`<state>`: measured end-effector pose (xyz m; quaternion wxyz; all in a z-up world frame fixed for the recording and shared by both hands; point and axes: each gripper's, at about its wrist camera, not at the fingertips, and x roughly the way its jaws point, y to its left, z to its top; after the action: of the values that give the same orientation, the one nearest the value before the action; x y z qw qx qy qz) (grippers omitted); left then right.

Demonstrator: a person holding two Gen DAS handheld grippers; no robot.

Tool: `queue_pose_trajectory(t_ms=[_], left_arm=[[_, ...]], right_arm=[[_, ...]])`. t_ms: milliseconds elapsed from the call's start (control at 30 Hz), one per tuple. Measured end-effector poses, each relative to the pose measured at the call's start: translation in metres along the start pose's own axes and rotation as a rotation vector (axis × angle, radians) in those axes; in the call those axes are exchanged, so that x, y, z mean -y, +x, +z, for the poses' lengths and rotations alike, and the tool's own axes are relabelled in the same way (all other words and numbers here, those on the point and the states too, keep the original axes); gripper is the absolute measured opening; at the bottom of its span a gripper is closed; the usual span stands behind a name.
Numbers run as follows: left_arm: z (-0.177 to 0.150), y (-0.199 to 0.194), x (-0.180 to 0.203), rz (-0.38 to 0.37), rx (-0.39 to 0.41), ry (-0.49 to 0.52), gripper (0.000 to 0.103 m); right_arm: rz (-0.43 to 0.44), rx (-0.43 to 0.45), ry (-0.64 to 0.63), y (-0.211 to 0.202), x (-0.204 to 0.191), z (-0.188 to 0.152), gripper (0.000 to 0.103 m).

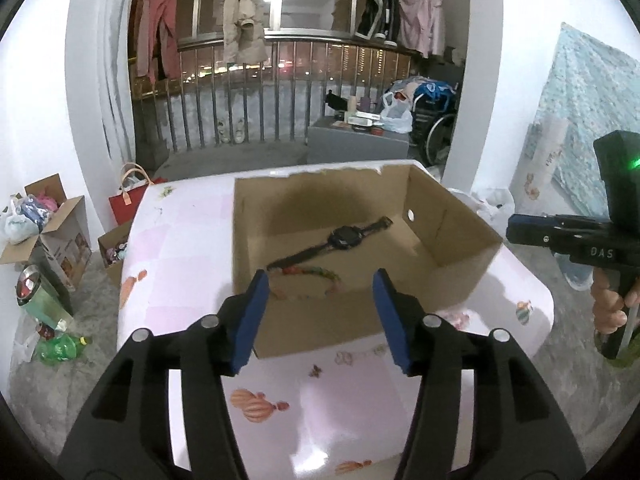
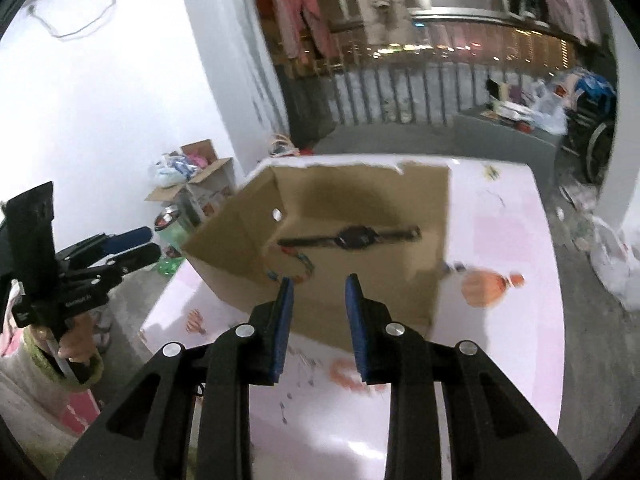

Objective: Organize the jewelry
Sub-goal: 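Move the right tool toward the silver charms beside the box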

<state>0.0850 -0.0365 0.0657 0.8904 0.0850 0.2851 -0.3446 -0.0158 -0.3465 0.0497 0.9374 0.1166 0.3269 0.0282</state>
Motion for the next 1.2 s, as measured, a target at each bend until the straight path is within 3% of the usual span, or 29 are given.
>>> queue_pose_trajectory(t_ms=[333,600,767,1100,1200], left_arm=[[-0.054,0.033,0.009,0.045,-0.111,0.004,0.053],[-0.082,0.055,0.006,0.137,-0.160,0.047,0.053],[-0.088,0.065,0.010,0.153,-0.161,0.098,0.053],[-0.093,0.092,0.007,0.088,-0.226,0.125,0.023],[-0.096,0.097,0.004,0.078,-0.242,0.127,0.019]], right_arm=[[-0.071,-0.093,0.081,0.028,0.011,-0.060,0.027],[-0.067,-0.092,0.053,0.053,-0.001,-0.059,0.027],[-0.030,-0.088,0.039,0.068,-0.008,-0.053,0.027],[-0.004,-0.119,-0.027,0.088,-0.028,-0.069,0.026],[0.001,-0.129,-0.026,0.093,-0.029,-0.071,0.026]])
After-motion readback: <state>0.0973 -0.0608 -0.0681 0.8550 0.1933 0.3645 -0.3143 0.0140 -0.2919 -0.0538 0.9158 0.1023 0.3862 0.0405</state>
